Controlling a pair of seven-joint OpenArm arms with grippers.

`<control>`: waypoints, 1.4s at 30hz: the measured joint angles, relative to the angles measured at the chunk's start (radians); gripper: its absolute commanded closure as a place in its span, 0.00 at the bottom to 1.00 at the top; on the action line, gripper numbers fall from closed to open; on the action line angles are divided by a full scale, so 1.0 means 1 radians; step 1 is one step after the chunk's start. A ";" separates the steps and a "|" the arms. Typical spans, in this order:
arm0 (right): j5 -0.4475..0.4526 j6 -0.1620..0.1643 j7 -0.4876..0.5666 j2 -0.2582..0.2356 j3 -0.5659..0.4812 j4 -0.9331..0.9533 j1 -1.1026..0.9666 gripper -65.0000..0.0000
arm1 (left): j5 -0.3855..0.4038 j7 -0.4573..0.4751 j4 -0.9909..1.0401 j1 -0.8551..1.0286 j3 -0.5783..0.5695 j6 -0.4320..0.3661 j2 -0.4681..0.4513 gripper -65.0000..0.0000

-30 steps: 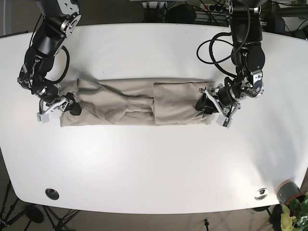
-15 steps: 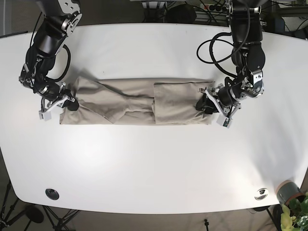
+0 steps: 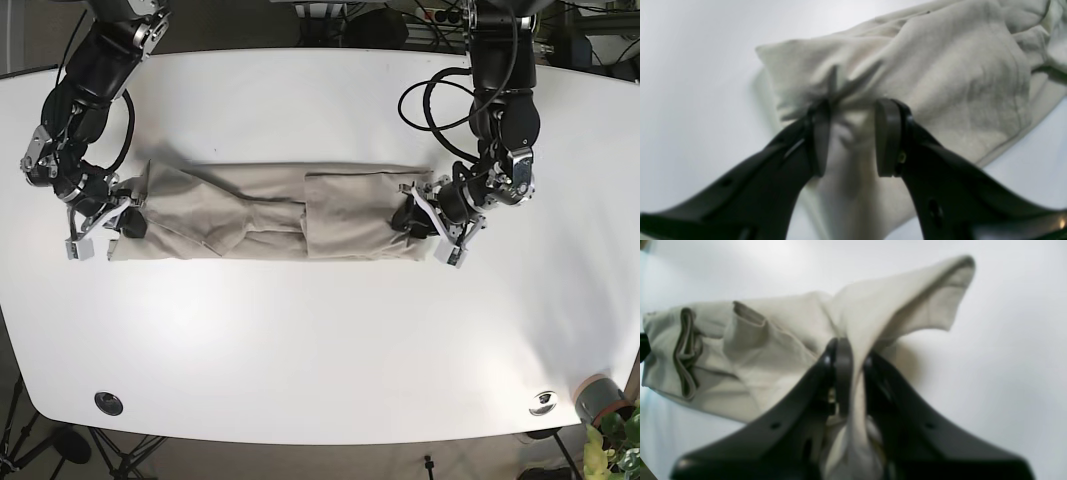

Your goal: Fold the T-shirt properly

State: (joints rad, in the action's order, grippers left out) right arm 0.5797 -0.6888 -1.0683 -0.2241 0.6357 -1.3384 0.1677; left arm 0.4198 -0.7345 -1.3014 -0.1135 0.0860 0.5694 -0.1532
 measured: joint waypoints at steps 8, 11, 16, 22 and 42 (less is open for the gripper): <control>0.007 -0.003 -0.103 0.076 0.000 -0.235 -0.031 1.00 | 0.000 0.011 -0.001 -0.002 -0.056 -0.047 0.019 0.68; 0.004 -0.003 -0.143 0.110 0.000 -0.307 -0.031 1.00 | -0.002 0.018 -0.002 -0.003 -0.058 -0.078 0.058 0.67; -0.001 -0.003 -0.182 0.177 -0.025 -0.395 -0.035 1.00 | 0.003 0.009 0.046 -0.043 -0.063 -0.078 0.122 0.67; 0.017 -0.007 -0.182 0.202 -0.164 -0.456 -0.048 1.00 | 0.003 0.008 0.112 -0.084 -0.063 -0.079 0.173 0.67; -0.003 -0.007 -0.161 0.343 -0.362 -0.459 -0.056 1.00 | 0.010 0.010 0.116 -0.083 -0.164 -0.078 0.192 0.68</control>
State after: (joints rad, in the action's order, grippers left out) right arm 0.5762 -0.6956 -1.2289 0.1192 0.2737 -1.7977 0.1116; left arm 0.4301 -0.7246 -1.1854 -0.1967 -0.0784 0.4911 0.0383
